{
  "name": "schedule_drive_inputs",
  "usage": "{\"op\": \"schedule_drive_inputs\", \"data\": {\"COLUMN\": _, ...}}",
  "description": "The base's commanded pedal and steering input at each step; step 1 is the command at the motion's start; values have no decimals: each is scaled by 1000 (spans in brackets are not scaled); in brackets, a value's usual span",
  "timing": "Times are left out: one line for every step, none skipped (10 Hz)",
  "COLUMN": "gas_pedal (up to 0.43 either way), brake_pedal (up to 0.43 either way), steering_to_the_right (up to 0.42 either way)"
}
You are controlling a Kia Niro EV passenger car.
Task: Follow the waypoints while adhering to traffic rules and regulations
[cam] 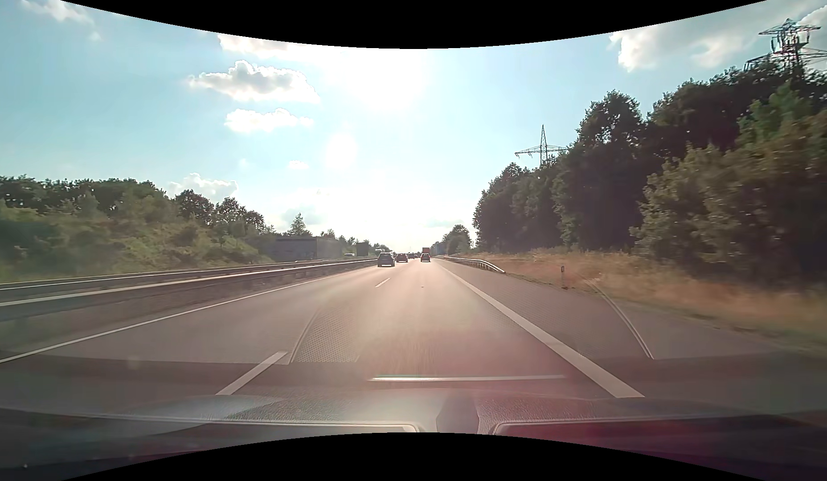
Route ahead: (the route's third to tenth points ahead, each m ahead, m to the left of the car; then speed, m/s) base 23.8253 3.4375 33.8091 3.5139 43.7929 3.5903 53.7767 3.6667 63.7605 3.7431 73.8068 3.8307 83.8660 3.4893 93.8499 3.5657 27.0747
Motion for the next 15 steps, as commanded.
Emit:
{"op": "schedule_drive_inputs", "data": {"gas_pedal": 0, "brake_pedal": 0, "steering_to_the_right": -3}}
{"op": "schedule_drive_inputs", "data": {"gas_pedal": 0, "brake_pedal": 0, "steering_to_the_right": -3}}
{"op": "schedule_drive_inputs", "data": {"gas_pedal": 47, "brake_pedal": 0, "steering_to_the_right": -3}}
{"op": "schedule_drive_inputs", "data": {"gas_pedal": 67, "brake_pedal": 0, "steering_to_the_right": -3}}
{"op": "schedule_drive_inputs", "data": {"gas_pedal": 79, "brake_pedal": 0, "steering_to_the_right": -4}}
{"op": "schedule_drive_inputs", "data": {"gas_pedal": 87, "brake_pedal": 0, "steering_to_the_right": -4}}
{"op": "schedule_drive_inputs", "data": {"gas_pedal": 98, "brake_pedal": 0, "steering_to_the_right": -5}}
{"op": "schedule_drive_inputs", "data": {"gas_pedal": 110, "brake_pedal": 0, "steering_to_the_right": -7}}
{"op": "schedule_drive_inputs", "data": {"gas_pedal": 138, "brake_pedal": 0, "steering_to_the_right": -8}}
{"op": "schedule_drive_inputs", "data": {"gas_pedal": 150, "brake_pedal": 0, "steering_to_the_right": -8}}
{"op": "schedule_drive_inputs", "data": {"gas_pedal": 150, "brake_pedal": 0, "steering_to_the_right": -10}}
{"op": "schedule_drive_inputs", "data": {"gas_pedal": 150, "brake_pedal": 0, "steering_to_the_right": -11}}
{"op": "schedule_drive_inputs", "data": {"gas_pedal": 150, "brake_pedal": 0, "steering_to_the_right": -11}}
{"op": "schedule_drive_inputs", "data": {"gas_pedal": 150, "brake_pedal": 0, "steering_to_the_right": -11}}
{"op": "schedule_drive_inputs", "data": {"gas_pedal": 150, "brake_pedal": 0, "steering_to_the_right": -11}}
